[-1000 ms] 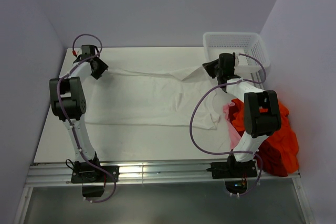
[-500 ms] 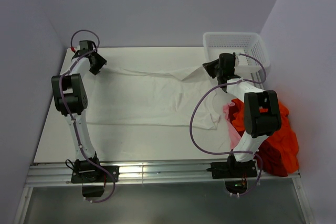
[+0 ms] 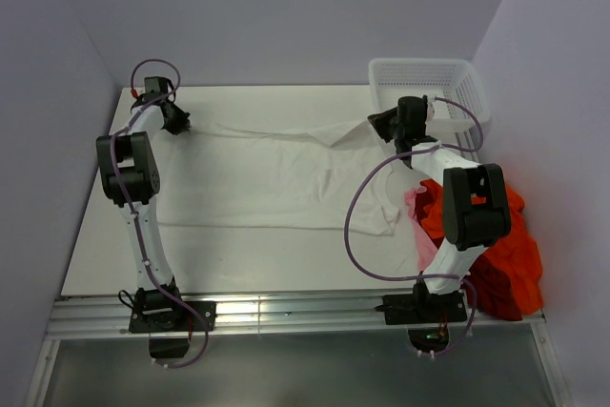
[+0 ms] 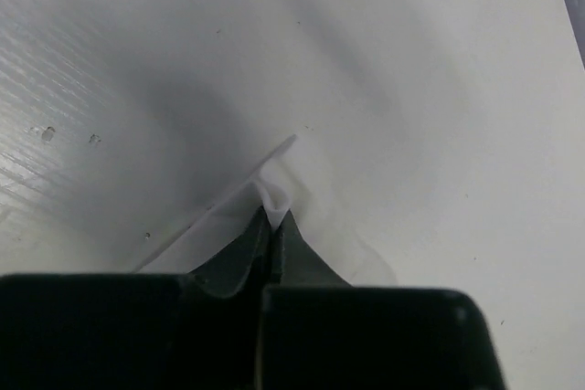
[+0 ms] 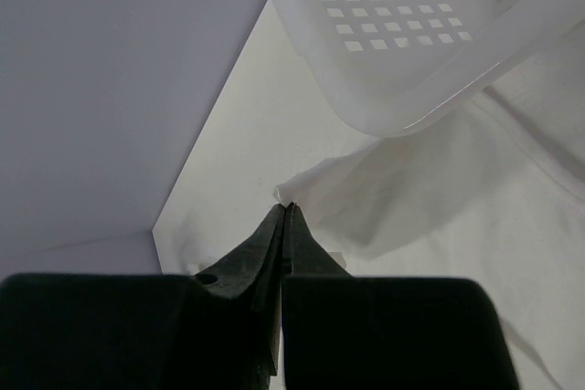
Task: Roll the t-shirts
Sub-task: Fold the tshirt
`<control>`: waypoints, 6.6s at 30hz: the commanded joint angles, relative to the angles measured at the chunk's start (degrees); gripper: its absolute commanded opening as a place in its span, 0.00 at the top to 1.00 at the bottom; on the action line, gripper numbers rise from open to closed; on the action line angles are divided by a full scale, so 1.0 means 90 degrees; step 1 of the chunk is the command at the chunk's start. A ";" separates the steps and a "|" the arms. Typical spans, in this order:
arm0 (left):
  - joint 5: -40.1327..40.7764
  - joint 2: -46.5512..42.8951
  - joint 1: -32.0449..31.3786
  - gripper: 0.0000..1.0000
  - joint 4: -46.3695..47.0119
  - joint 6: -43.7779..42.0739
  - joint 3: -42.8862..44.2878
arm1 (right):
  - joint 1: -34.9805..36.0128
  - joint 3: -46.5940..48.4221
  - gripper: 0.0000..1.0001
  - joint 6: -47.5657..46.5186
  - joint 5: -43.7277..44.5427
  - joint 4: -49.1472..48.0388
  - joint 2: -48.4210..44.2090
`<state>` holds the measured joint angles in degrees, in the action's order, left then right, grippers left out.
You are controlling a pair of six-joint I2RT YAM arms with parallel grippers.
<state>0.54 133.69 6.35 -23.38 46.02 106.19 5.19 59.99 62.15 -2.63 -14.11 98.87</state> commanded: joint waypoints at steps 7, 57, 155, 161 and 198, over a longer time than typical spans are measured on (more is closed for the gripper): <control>-0.0246 -0.1413 0.0027 1.00 0.1889 0.0062 -0.1384 | -0.0079 0.0093 1.00 0.0028 0.0058 -0.0151 -0.0097; -0.1573 0.0047 0.0447 0.38 -0.0088 -0.0533 0.0963 | -0.0206 -0.1655 1.00 0.0048 0.0322 -0.0786 -0.1083; -0.4806 0.1083 0.1160 0.61 0.2617 0.0210 0.0769 | -0.0381 0.1987 1.00 0.1200 -0.1094 -0.0385 0.1612; -0.4474 0.1005 0.1121 0.74 0.1797 -0.0298 0.1023 | -0.0382 0.1929 1.00 0.1200 -0.1114 -0.0366 0.1573; -0.5352 0.0595 0.1619 0.99 0.4697 0.1996 -0.0149 | -0.0977 0.2309 1.00 0.2450 -0.1299 -0.0161 0.1719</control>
<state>-46.76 143.31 20.49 13.47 63.33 104.57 -3.05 77.52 83.35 -14.39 -14.00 113.99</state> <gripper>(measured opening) 0.013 0.005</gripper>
